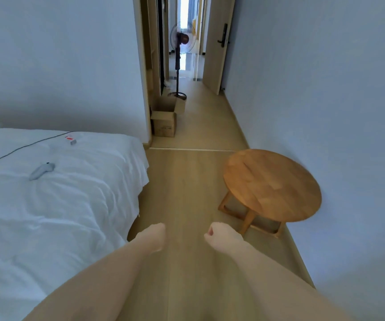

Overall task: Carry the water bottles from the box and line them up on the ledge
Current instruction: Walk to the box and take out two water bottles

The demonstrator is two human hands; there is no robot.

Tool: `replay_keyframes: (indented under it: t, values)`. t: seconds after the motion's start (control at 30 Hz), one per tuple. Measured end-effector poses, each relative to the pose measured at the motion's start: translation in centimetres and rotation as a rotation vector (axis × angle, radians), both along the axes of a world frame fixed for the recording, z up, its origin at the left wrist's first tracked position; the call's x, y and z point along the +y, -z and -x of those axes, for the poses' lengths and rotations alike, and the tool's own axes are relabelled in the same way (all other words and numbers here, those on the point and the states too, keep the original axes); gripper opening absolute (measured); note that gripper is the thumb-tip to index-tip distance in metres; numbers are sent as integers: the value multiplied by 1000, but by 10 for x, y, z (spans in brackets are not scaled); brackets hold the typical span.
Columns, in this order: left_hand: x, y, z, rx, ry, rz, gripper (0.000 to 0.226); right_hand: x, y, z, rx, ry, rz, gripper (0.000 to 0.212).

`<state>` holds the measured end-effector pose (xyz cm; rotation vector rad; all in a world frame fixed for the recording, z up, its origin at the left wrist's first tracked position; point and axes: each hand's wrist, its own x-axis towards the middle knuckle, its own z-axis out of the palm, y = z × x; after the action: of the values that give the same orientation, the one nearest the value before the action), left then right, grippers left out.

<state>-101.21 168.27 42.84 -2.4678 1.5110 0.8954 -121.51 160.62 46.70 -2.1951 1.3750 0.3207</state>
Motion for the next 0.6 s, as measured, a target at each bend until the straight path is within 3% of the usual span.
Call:
replay_keyframes:
  t: [0.2,0.43,0.6]
  values:
    - [-156,15,-40,-68,-20,-91,17,-141,15,-48,-13,-17,1,31]
    - [-309,-15,-107,26,-142,69,19,-311,-13,-110,-24,-86,12,33]
    - [-399,-34,-150,-4,-147,85,28,-408,-25,-157,-12,-129,25,32]
